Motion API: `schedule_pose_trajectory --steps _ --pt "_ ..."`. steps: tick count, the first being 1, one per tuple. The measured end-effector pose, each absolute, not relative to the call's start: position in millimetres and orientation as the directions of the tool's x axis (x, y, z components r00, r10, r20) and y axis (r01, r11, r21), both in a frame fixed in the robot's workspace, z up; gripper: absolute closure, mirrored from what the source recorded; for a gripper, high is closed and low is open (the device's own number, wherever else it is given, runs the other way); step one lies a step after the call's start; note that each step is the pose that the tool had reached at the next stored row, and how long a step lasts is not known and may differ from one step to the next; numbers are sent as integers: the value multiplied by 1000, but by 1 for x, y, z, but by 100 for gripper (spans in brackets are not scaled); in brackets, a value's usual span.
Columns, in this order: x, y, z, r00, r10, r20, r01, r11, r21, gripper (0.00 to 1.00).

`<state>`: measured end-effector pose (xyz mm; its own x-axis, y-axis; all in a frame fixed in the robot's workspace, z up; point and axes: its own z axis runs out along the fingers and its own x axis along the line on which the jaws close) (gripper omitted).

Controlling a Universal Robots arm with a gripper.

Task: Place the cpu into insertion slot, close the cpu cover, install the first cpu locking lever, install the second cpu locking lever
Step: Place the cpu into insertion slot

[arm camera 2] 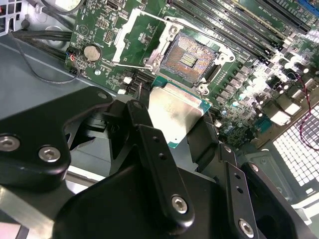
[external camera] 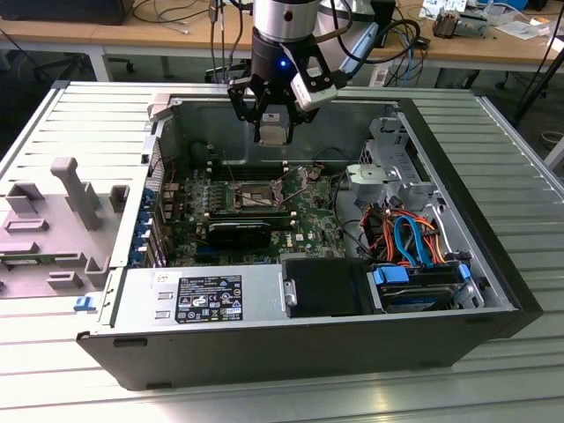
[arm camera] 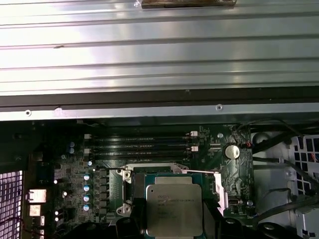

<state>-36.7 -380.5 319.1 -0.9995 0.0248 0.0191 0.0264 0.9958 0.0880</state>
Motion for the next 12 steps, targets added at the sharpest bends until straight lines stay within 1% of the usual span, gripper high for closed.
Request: schedule_pose_trajectory --steps 12 --pt "-37 -382 316 -1000 25 19 26 996 88 46"
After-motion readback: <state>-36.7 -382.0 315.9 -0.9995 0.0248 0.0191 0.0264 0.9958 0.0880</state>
